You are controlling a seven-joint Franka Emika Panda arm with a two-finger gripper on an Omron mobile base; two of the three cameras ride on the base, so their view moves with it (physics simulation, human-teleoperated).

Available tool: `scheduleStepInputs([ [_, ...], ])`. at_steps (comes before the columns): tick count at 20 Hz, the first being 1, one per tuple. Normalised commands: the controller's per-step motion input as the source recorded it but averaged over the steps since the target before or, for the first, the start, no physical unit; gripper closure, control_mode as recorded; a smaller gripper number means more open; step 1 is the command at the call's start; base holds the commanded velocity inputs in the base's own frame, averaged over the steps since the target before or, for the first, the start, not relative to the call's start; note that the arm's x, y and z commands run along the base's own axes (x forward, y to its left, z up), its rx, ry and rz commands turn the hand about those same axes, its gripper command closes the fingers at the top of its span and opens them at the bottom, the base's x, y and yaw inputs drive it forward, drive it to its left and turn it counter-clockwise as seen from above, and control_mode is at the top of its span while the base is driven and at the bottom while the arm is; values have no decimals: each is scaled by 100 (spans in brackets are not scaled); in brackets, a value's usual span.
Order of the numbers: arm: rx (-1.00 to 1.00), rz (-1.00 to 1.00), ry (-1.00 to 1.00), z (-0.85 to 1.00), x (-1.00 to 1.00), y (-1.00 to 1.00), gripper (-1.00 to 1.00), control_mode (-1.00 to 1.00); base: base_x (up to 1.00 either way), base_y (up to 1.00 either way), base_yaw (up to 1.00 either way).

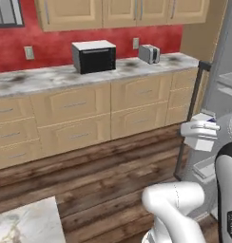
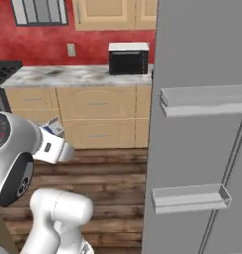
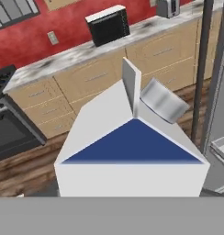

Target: Take a sugar cube from the saucer and place it inside the coffee. Then, grab milk from the fridge and place it next to the coffee on the counter to sweeten the coffee.

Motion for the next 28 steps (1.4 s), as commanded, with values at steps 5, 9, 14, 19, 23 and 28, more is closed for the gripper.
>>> scheduleStepInputs([
  [5, 0, 0, 0, 0, 0, 0, 100, 100, 39, 100, 36],
  [9, 0, 0, 0, 0, 0, 0, 100, 100, 92, 55, 13],
  [14, 0, 0, 0, 0, 0, 0, 100, 100, 100, -13, 0],
  [19, 0, 0, 0, 0, 0, 0, 100, 100, 100, -8, 0],
  [23, 0, 0, 0, 0, 0, 0, 100, 100, 100, -1, 0],
  [28, 0, 0, 0, 0, 0, 0, 100, 100, 98, 2, 19],
])
